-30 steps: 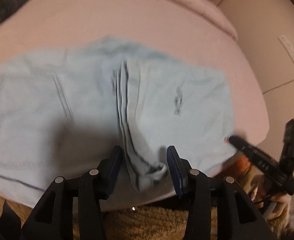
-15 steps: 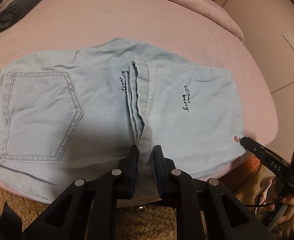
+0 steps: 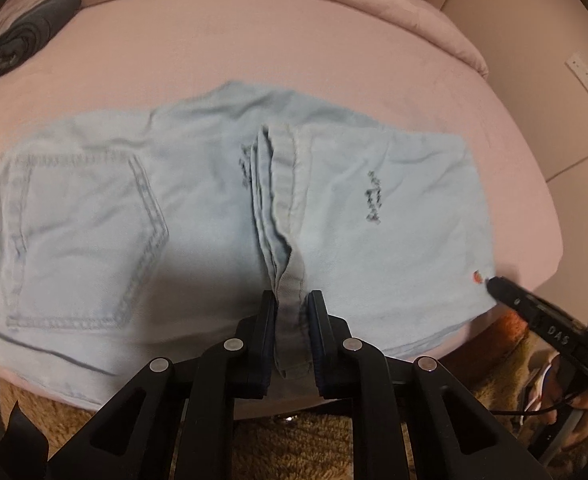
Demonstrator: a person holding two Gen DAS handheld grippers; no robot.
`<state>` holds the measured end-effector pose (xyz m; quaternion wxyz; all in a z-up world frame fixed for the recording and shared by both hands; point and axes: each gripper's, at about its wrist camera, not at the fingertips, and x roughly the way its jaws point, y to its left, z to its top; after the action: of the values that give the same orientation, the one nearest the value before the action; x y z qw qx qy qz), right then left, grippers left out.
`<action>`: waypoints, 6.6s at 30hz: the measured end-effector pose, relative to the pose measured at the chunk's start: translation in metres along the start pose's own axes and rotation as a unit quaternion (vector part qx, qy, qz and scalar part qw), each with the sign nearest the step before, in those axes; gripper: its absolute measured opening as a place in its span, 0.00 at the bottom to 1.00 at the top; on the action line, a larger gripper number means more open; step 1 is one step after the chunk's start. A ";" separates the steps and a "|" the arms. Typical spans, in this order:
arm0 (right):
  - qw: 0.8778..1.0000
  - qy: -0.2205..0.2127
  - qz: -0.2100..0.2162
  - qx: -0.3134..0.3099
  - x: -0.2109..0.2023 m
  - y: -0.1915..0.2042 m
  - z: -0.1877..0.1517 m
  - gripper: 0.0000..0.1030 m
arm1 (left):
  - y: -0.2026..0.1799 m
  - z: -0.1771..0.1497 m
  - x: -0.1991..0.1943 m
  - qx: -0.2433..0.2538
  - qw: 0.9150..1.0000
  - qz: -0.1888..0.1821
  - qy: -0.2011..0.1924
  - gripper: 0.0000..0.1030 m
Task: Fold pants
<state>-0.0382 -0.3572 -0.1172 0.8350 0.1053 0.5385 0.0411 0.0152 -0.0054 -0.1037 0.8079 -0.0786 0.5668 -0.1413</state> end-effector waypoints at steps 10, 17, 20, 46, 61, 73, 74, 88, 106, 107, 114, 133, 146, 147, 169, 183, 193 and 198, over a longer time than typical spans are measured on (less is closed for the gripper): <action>0.999 -0.032 -0.006 -0.037 -0.017 0.006 0.053 0.27 | 0.027 0.034 -0.014 -0.017 0.999 -0.011 -0.025 0.18; 0.999 -0.019 0.008 -0.042 0.027 0.030 0.107 0.27 | 0.023 0.074 0.028 -0.027 0.999 -0.027 -0.024 0.49; 0.999 0.019 0.005 -0.034 0.060 0.031 0.110 0.27 | 0.022 0.081 0.052 -0.037 0.999 -0.023 -0.001 0.49; 0.998 0.030 0.024 -0.051 0.023 -0.005 0.041 0.25 | 0.005 0.076 0.050 0.012 0.998 0.053 -0.030 0.25; 0.999 0.029 0.015 -0.038 0.006 -0.007 0.032 0.28 | 0.011 0.038 0.021 -0.005 1.000 0.001 0.003 0.27; 0.999 0.029 0.020 -0.039 0.002 -0.014 0.020 0.31 | 0.018 0.001 0.015 -0.014 1.000 0.000 0.016 0.26; 0.999 0.029 0.021 -0.038 0.002 -0.015 0.019 0.31 | 0.019 0.000 0.015 -0.013 1.000 0.003 0.015 0.26; 0.999 0.031 0.009 -0.036 0.008 -0.005 0.024 0.31 | 0.016 -0.007 0.015 -0.011 0.999 0.026 0.019 0.24; 0.998 0.046 -0.014 -0.043 0.016 0.009 0.032 0.32 | 0.029 -0.001 0.019 -0.043 0.998 0.007 0.038 0.24; 0.998 0.045 -0.013 -0.042 0.016 0.009 0.032 0.32 | 0.029 -0.004 0.019 -0.043 0.998 0.006 0.036 0.24; 0.998 0.036 -0.012 -0.043 0.017 0.008 0.029 0.32 | 0.034 -0.019 0.013 -0.049 0.999 0.009 0.022 0.24; 0.996 -0.022 -0.008 -0.081 -0.013 0.023 0.037 0.52 | 0.075 -0.035 -0.047 -0.090 0.993 -0.029 -0.069 0.24; 0.995 0.022 -0.020 -0.091 0.021 0.037 0.046 0.53 | 0.117 -0.037 -0.073 -0.131 0.986 0.036 -0.091 0.25; 0.995 0.031 -0.021 -0.087 0.024 0.035 0.044 0.53 | 0.117 -0.037 -0.073 -0.129 0.987 0.036 -0.090 0.26; 0.964 0.052 0.113 -0.236 0.043 0.195 0.039 0.33 | 0.234 -0.062 -0.107 -0.260 0.947 0.128 -0.139 0.81; 0.965 0.093 0.128 -0.211 0.078 0.208 0.009 0.20 | 0.250 -0.047 -0.060 -0.274 0.952 0.059 -0.122 0.54; 0.969 0.089 0.130 -0.191 0.062 0.186 0.018 0.22 | 0.229 -0.042 -0.090 -0.267 0.951 0.030 -0.157 0.23; 0.981 0.025 0.040 -0.190 0.032 0.151 0.024 0.30 | 0.222 -0.039 -0.097 -0.257 0.952 0.041 -0.163 0.23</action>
<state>0.0040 -0.2076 -0.1032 0.8236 -0.0349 0.5370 0.1793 -0.0218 0.2368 -0.0944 0.8467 -0.2822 0.4476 0.0565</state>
